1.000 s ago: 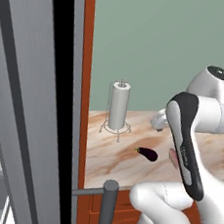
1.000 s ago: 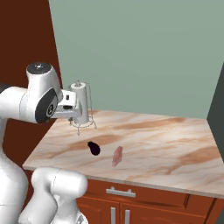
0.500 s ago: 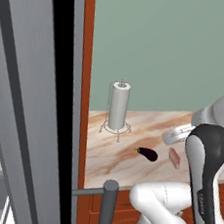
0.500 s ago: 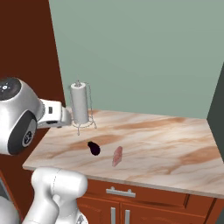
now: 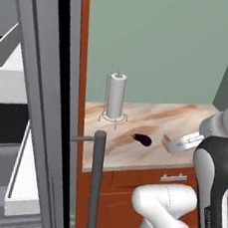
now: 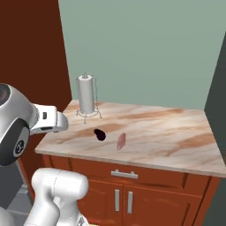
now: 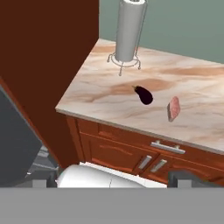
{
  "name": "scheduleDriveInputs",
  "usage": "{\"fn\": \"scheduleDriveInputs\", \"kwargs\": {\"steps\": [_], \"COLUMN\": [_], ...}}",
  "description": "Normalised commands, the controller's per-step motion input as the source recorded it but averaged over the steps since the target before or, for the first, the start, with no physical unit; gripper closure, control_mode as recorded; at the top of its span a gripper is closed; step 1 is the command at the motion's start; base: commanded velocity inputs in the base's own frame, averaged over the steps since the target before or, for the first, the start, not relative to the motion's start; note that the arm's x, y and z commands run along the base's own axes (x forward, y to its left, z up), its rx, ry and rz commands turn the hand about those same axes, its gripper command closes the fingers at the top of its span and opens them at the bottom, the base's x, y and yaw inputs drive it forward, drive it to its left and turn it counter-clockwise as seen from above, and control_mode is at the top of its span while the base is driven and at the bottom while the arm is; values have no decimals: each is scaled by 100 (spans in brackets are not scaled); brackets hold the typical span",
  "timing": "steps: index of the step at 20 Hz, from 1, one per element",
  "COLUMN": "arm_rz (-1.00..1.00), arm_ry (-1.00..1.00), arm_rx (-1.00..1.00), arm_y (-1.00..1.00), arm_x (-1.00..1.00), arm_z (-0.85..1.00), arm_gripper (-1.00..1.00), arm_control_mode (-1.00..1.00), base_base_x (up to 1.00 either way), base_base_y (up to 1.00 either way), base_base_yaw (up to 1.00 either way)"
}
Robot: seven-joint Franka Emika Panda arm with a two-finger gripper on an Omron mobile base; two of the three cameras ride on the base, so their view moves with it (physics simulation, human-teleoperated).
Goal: Open the fridge, remove the pear, eggplant, and steak, and place them on any counter.
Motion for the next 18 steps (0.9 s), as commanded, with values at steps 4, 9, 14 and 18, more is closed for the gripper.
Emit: {"fn": "scheduleDriveInputs", "kwargs": {"steps": [4,9,14,18], "arm_rz": [0,0,0,0], "arm_ry": [0,0,0,0], "arm_rx": [0,0,0,0], "arm_y": [0,0,0,0], "arm_x": [0,0,0,0], "arm_z": [0,0,0,0], "arm_gripper": [-100,-100,-100,-100], "arm_control_mode": [100,100,100,100], "base_base_x": [-100,-100,-98,-55], "base_base_y": [-44,-19,-1,53], "base_base_yaw": [0,0,0,1]}}
